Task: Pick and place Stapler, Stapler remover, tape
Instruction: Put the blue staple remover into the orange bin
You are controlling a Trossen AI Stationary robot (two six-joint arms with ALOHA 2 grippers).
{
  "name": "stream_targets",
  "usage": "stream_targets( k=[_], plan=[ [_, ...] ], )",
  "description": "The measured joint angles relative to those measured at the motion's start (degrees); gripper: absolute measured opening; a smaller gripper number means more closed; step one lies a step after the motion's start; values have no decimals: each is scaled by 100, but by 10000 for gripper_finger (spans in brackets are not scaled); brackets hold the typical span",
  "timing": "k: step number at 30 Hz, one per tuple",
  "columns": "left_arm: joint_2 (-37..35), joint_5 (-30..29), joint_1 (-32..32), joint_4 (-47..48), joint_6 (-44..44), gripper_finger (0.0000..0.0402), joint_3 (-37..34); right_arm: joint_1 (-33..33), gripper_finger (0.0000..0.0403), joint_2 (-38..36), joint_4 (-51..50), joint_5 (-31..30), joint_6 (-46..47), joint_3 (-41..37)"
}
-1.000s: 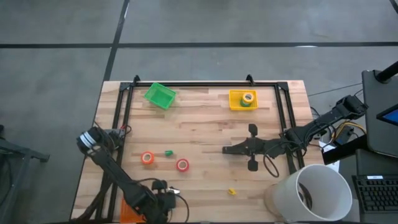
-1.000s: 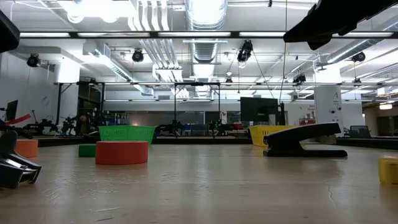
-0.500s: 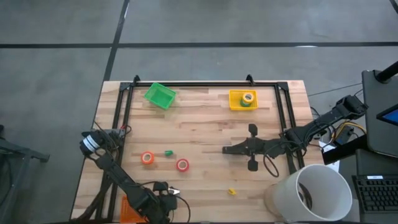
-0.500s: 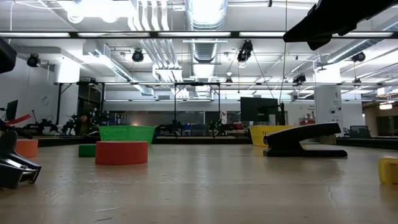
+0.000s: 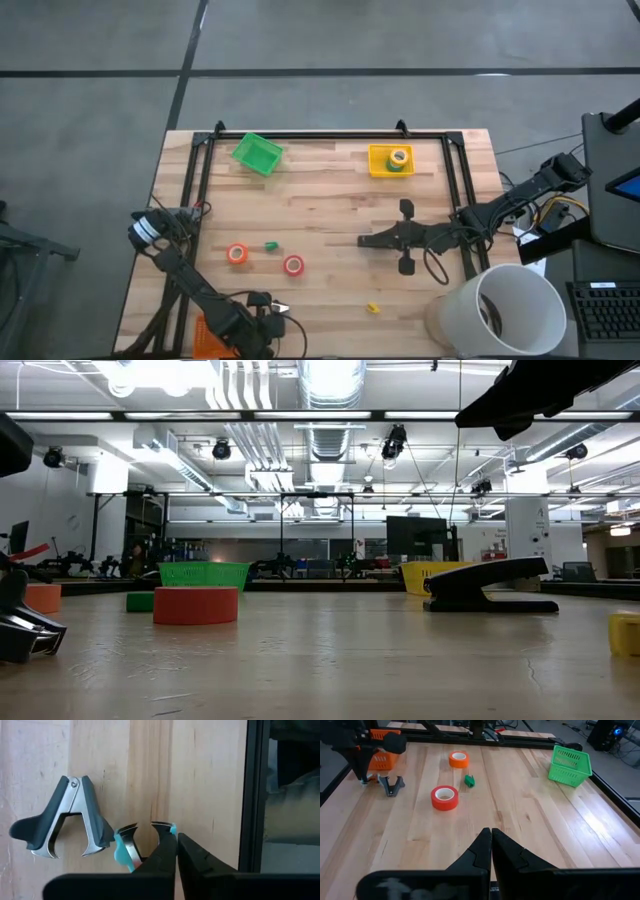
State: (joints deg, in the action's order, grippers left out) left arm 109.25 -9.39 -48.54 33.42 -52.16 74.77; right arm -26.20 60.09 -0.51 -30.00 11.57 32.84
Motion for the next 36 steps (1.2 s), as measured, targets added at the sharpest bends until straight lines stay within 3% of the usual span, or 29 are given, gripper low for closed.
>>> stream_targets(
  k=[7, 20, 27, 30, 36],
  plan=[
    [-72, 89, 23, 352, -11, 3, 232, 0, 8, 0, 3, 0, 0, -9],
    [-144, -69, 20, 2482, -65, 1, 1564, -4, 8, 0, 4, 0, 0, -9],
    [-154, 472, -210, 3446, -1013, 1, 2095, -4, 8, 0, 2, 0, -6, -34],
    [-162, 867, -414, 3423, -1508, 2, 2101, -2, 8, 0, 1, -1, -25, -39],
    [-162, 994, -715, 3508, -2234, 5, 1797, -2, 8, 0, 3, -1, -24, -39]
  ],
)
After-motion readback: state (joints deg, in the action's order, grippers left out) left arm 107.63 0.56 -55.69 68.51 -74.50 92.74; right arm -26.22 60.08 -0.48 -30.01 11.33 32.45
